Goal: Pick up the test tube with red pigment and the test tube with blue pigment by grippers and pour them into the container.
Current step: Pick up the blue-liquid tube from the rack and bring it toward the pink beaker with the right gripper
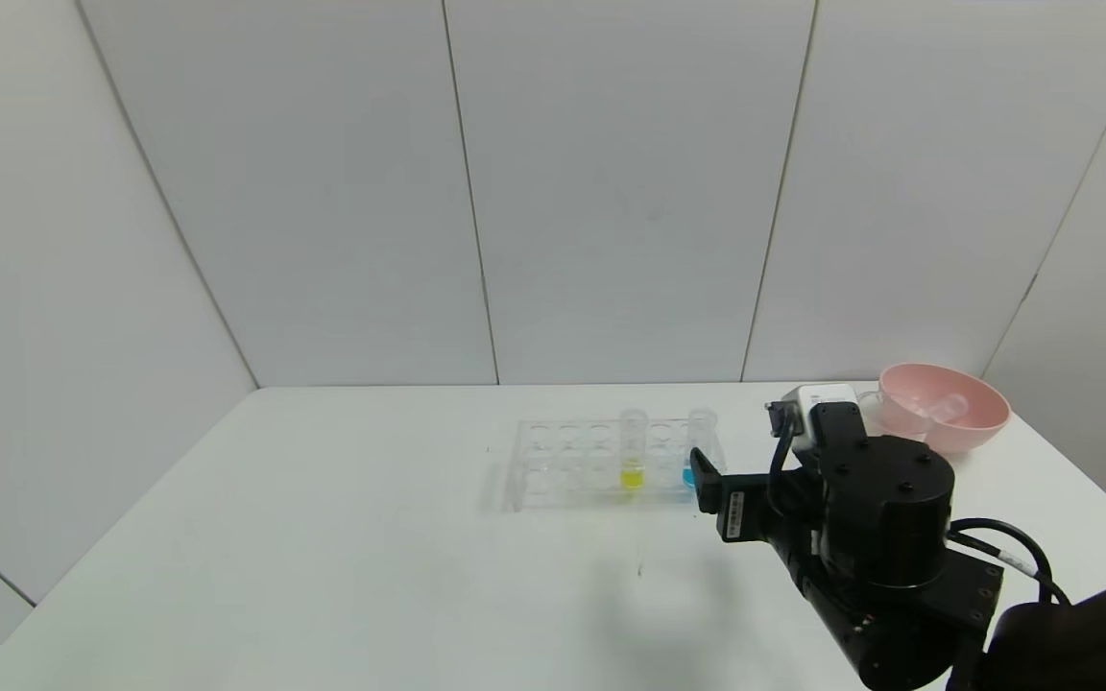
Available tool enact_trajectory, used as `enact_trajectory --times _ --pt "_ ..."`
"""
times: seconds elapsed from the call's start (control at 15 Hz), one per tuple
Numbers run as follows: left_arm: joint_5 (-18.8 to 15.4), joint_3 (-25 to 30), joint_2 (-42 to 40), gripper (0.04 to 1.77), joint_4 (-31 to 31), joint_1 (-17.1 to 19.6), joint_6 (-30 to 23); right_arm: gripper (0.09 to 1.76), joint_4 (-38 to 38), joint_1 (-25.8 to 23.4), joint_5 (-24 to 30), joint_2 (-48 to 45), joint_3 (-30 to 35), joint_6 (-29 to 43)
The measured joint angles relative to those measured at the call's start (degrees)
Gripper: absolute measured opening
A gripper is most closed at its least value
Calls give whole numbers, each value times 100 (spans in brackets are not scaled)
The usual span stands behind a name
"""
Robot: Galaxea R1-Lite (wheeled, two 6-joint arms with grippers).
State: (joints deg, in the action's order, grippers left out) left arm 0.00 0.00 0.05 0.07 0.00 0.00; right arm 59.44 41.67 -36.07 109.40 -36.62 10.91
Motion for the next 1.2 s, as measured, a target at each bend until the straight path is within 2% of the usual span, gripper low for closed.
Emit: enact_trajectory --times 0.8,1.2 --pt "0 0 0 176 0 0 0 170 0 -514 362 1312 -1434 -139" --pt "0 0 0 176 0 0 0 170 1 -758 589 1692 -1818 -297"
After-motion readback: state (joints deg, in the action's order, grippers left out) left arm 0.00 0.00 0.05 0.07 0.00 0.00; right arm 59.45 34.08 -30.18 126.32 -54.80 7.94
